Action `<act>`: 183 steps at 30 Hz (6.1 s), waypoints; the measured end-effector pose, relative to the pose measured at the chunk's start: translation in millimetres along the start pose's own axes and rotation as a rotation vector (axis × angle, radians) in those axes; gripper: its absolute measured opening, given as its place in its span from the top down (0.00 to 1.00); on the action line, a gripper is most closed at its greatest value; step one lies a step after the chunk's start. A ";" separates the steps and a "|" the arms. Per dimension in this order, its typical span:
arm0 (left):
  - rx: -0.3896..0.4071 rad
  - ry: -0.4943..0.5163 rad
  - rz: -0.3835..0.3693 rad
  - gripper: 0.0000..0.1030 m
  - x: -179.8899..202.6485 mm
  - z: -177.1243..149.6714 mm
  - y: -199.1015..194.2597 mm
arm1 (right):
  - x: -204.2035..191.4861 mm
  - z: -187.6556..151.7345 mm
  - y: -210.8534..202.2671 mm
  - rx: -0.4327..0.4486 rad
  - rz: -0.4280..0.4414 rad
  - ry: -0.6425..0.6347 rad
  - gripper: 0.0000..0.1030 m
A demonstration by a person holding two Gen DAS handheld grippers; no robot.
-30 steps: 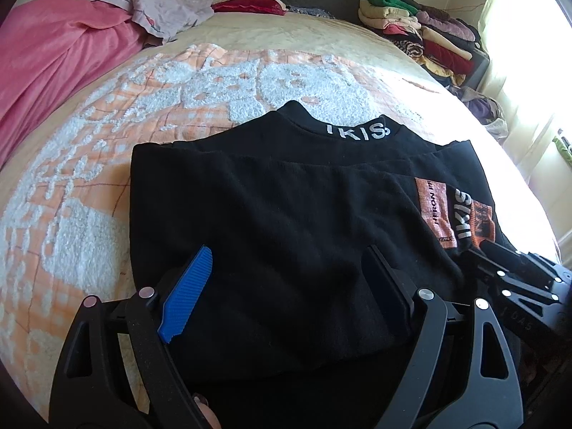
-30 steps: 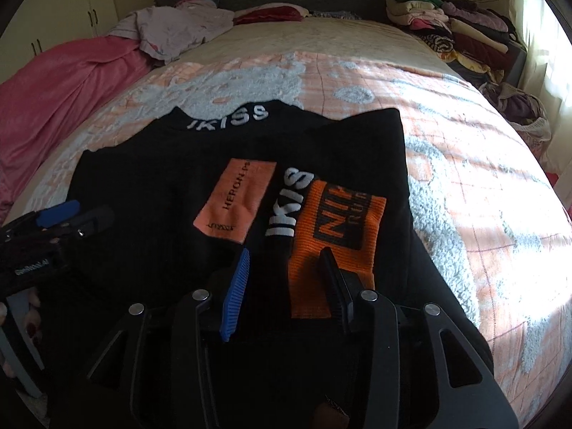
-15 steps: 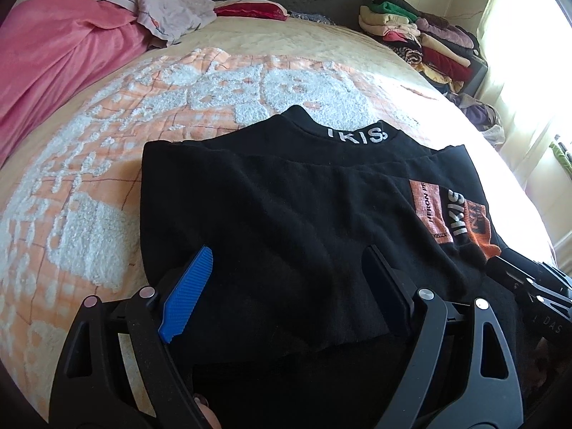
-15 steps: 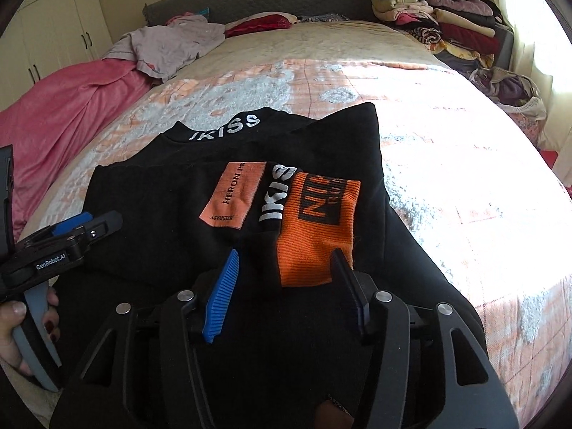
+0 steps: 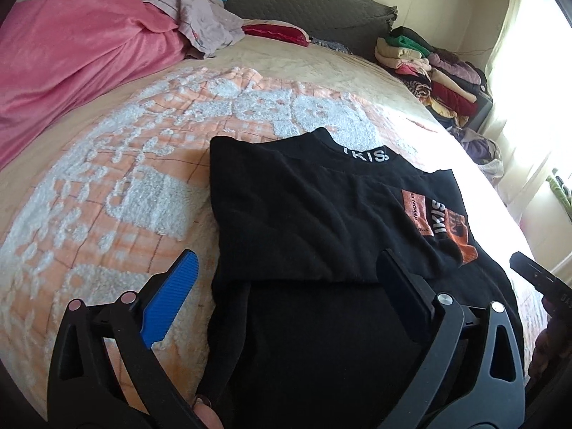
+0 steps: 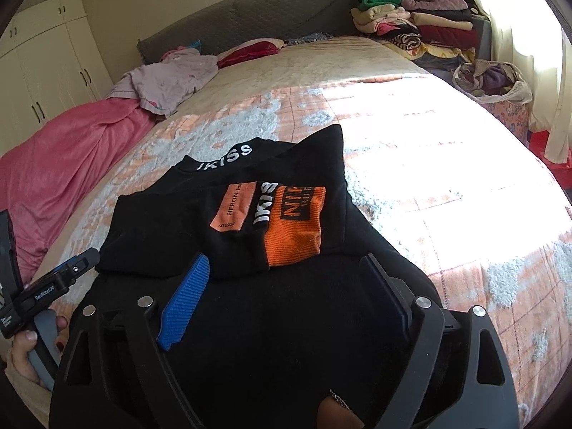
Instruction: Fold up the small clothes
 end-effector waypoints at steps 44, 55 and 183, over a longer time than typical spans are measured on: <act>-0.320 -0.011 -0.087 0.10 2.6 -137.6 -74.4 | 79.5 -69.9 -83.4 -0.018 -0.074 -0.005 0.07; -0.407 -0.020 -0.119 0.25 12.8 -164.3 -70.9 | 113.8 -98.1 -91.5 -0.104 -0.074 0.027 0.07; -0.146 0.205 -0.155 0.88 7.7 28.4 29.1 | -30.4 28.1 82.1 -0.079 0.030 -0.249 0.80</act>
Point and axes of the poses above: each gripper's, at about its wrist camera, not at the fingertips, and y roughly the way its jaws point, x to its right, z to its top, the point moved 7 cm from there along y, roughly the way its jaws point, and after that the axes turned 14 degrees about y, right-handed, at the moved point
